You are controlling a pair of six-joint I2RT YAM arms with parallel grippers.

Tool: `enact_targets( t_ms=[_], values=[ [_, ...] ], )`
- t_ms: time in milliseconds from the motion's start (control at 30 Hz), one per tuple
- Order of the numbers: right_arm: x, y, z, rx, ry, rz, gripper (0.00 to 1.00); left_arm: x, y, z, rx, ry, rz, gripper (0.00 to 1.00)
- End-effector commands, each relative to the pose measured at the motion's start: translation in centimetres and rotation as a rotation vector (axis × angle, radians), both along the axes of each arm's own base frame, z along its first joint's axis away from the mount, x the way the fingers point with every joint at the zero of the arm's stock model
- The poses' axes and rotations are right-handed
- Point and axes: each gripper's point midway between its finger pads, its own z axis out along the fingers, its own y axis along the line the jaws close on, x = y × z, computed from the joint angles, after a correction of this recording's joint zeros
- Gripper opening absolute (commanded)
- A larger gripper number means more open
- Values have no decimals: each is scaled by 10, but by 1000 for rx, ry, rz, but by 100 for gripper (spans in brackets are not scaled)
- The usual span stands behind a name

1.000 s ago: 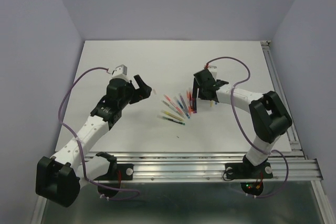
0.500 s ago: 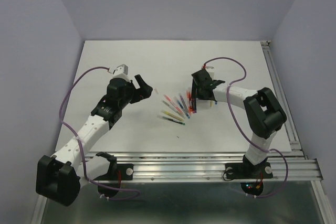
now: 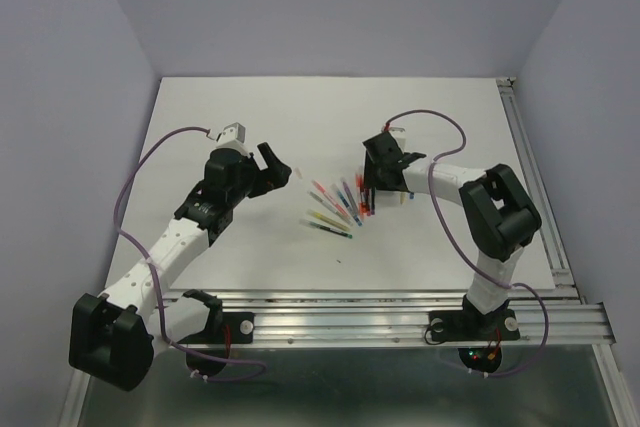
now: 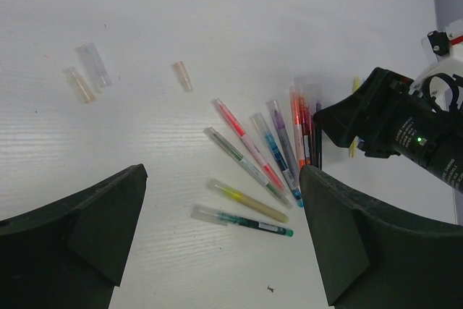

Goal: Open the pen caps

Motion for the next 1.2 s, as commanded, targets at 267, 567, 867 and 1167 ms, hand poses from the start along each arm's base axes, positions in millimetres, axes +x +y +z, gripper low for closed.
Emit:
enact_targets(
  t_ms=[267, 567, 867, 1167],
  values=[
    [12, 15, -1, 24, -27, 9, 53, 5, -3, 6, 2, -40, -17, 99],
    [-15, 15, -18, 72, 36, 25, 39, 5, -3, 7, 3, -42, -18, 99],
    [-48, 17, -36, 75, 94, 40, 31, 5, -2, 7, 5, -40, -15, 99],
    [-56, 10, -35, 46, 74, 10, 10, 4, -3, 7, -2, -39, -20, 99]
  ],
)
